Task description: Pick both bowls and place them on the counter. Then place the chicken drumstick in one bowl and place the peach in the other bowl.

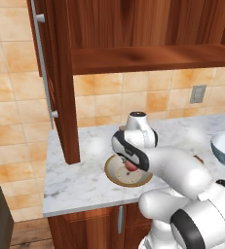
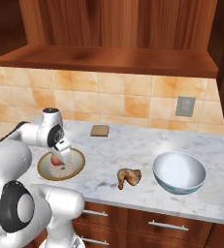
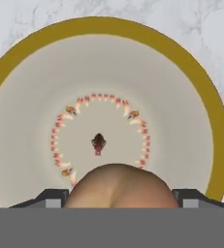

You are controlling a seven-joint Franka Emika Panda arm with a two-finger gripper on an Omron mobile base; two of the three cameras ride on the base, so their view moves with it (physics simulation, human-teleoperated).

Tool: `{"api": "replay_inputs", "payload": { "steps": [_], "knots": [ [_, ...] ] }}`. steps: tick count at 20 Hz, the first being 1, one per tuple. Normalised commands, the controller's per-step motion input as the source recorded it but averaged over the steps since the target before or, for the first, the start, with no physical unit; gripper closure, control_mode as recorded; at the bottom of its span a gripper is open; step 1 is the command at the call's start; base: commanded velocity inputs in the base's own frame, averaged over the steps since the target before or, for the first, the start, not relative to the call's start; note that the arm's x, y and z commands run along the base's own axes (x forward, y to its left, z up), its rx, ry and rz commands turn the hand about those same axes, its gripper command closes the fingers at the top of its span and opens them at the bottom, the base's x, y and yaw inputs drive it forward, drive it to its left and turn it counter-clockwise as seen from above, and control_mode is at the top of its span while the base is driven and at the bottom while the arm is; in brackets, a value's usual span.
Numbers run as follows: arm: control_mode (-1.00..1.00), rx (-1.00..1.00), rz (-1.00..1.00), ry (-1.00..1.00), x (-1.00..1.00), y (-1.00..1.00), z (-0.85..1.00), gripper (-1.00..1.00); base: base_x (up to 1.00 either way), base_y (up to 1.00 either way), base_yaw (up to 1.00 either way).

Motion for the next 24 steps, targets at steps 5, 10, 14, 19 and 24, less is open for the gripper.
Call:
{"api": "replay_inputs", "payload": {
  "steps": [5,10,14,19,24],
  "knots": [
    [-1.0,-0.02,0.09,0.0,0.23,0.0,-0.38,1.0,0.0,0.0,0.0],
    [-1.0,0.0,0.08,0.0,0.18,0.02,-0.37,1.0,0.0,0.0,0.0],
    [-1.0,0.0,0.03,0.0,0.02,0.02,-0.18,1.0,0.0,0.0,0.0],
    [-1.0,0.0,0.0,-0.01,0.0,0.01,-0.01,-1.0,0.0,0.0,0.0],
    [-1.0,0.0,0.0,-0.04,-0.1,0.0,0.23,-1.0,0.0,0.0,0.0]
  ]
}}
